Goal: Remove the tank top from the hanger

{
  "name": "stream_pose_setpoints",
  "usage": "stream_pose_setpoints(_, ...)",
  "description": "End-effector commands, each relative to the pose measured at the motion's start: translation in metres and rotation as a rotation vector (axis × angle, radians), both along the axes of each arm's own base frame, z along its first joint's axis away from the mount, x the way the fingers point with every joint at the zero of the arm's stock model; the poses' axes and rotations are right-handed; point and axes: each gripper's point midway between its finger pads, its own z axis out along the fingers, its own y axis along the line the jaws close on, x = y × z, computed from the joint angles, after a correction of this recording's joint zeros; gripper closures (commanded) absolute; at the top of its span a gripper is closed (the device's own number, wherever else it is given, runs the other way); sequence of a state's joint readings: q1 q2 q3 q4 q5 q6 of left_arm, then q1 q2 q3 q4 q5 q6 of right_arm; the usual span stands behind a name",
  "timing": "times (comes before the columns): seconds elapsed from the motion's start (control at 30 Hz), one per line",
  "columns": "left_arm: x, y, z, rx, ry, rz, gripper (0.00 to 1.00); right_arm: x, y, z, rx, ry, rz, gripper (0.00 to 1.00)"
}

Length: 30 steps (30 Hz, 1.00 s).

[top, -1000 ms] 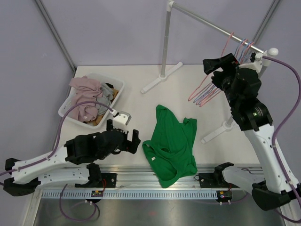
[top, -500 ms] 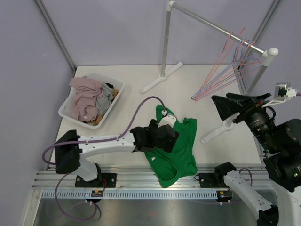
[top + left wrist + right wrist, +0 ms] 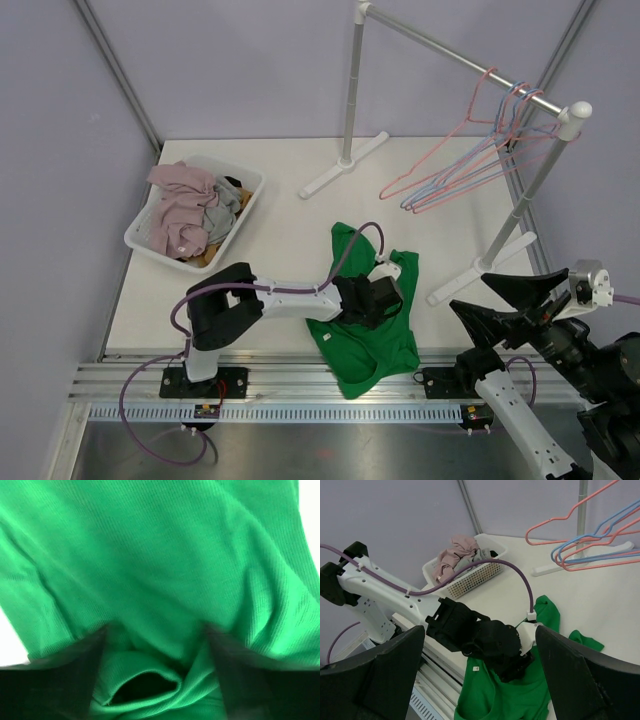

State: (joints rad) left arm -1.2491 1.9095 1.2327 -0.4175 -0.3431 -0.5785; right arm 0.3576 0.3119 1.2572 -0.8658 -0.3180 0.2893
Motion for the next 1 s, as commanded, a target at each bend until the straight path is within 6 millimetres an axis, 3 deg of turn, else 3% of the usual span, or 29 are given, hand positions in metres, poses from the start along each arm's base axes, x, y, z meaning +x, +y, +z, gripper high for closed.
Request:
stream_pose_setpoints(0.0,0.001,-0.007,-0.009,-0.030,0.017,0.007,0.57,-0.013,0.000,0.005,-0.031,-0.054,0.035,0.00)
stream_pose_setpoints(0.07,0.002,0.000,-0.008,-0.027,0.008,0.022,0.90,-0.014,-0.002,0.005,-0.034,-0.057,0.029,0.00)
stream_pose_setpoints(0.1,0.004,0.001,0.000,-0.040,-0.007,0.031,0.99,-0.014,-0.002,0.005,-0.032,-0.056,0.026,0.01)
stream_pose_setpoints(0.2,0.015,0.019,0.017,-0.027,-0.065,0.083,1.00,-0.014,-0.003,0.004,-0.028,-0.057,0.018,0.01)
stream_pose_setpoints(0.4,0.051,0.076,0.102,-0.071,-0.225,0.258,1.00,-0.016,-0.004,0.004,-0.010,-0.064,0.013,0.00)
stream_pose_setpoints(0.43,0.054,0.087,0.125,-0.102,-0.251,0.280,1.00,-0.016,-0.005,0.004,-0.010,-0.068,0.011,0.01)
stream_pose_setpoints(0.5,0.067,0.109,0.149,-0.116,-0.292,0.341,1.00,-0.017,-0.005,0.004,-0.004,-0.069,0.009,0.01)
stream_pose_setpoints(0.7,0.096,0.171,0.248,-0.197,-0.419,0.461,1.00,-0.015,-0.005,0.006,-0.001,-0.072,0.007,0.00)
stream_pose_setpoints(0.77,0.106,0.192,0.291,-0.227,-0.477,0.497,1.00,-0.014,-0.005,0.006,-0.001,-0.073,0.004,0.00)
stream_pose_setpoints(0.8,0.108,0.201,0.300,-0.216,-0.488,0.509,1.00,-0.013,-0.005,0.006,-0.002,-0.073,0.001,0.01)
stream_pose_setpoints(0.83,0.115,0.213,0.332,-0.249,-0.536,0.533,1.00,-0.012,-0.005,0.005,-0.003,-0.070,-0.002,0.01)
stream_pose_setpoints(0.93,0.126,0.243,0.371,-0.241,-0.600,0.579,1.00,-0.010,-0.005,0.005,-0.007,-0.070,-0.004,0.00)
stream_pose_setpoints(0.97,0.127,0.253,0.398,-0.275,-0.644,0.604,1.00,-0.010,-0.005,0.005,-0.006,-0.070,-0.004,0.01)
